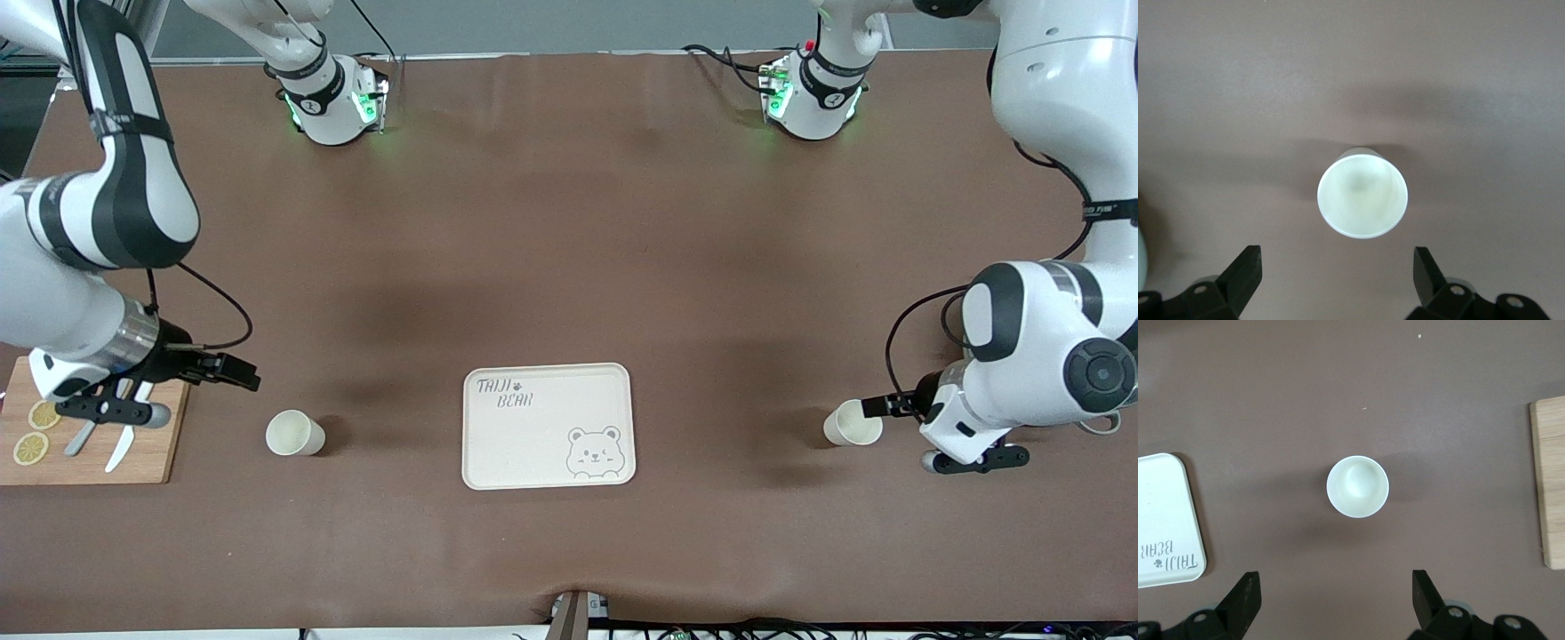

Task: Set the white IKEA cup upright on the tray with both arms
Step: 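Lower the left gripper to one white cup while the right gripper reaches the other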

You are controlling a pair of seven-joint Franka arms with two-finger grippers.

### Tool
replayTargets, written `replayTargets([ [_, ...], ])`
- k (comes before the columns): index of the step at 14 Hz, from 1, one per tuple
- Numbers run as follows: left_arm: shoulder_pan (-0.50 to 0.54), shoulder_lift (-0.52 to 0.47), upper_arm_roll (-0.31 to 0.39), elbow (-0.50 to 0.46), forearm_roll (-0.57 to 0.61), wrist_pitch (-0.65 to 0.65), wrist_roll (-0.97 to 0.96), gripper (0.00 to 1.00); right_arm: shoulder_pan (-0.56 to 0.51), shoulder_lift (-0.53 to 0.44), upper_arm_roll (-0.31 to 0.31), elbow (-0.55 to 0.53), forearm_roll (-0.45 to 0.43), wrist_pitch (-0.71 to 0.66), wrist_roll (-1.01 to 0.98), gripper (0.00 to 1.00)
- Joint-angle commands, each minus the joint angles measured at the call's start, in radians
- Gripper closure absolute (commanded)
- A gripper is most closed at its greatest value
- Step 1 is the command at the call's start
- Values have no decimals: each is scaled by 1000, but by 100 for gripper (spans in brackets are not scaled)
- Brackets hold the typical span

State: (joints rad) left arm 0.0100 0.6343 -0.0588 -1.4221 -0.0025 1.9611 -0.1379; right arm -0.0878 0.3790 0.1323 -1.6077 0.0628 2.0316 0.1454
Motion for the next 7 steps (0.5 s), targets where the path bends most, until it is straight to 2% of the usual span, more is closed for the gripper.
replayTargets([
  [1, 2, 36, 1, 15, 28, 31, 14, 0, -1, 86, 7, 57, -11, 62, -4, 0],
  [2, 2, 48, 1, 15, 48, 47, 12, 0, 0, 104, 7, 46, -8, 118, -6, 0],
  [7, 7, 97, 2, 8, 64, 68, 11, 0, 11, 187, 6, 26, -8, 229, -9, 0],
])
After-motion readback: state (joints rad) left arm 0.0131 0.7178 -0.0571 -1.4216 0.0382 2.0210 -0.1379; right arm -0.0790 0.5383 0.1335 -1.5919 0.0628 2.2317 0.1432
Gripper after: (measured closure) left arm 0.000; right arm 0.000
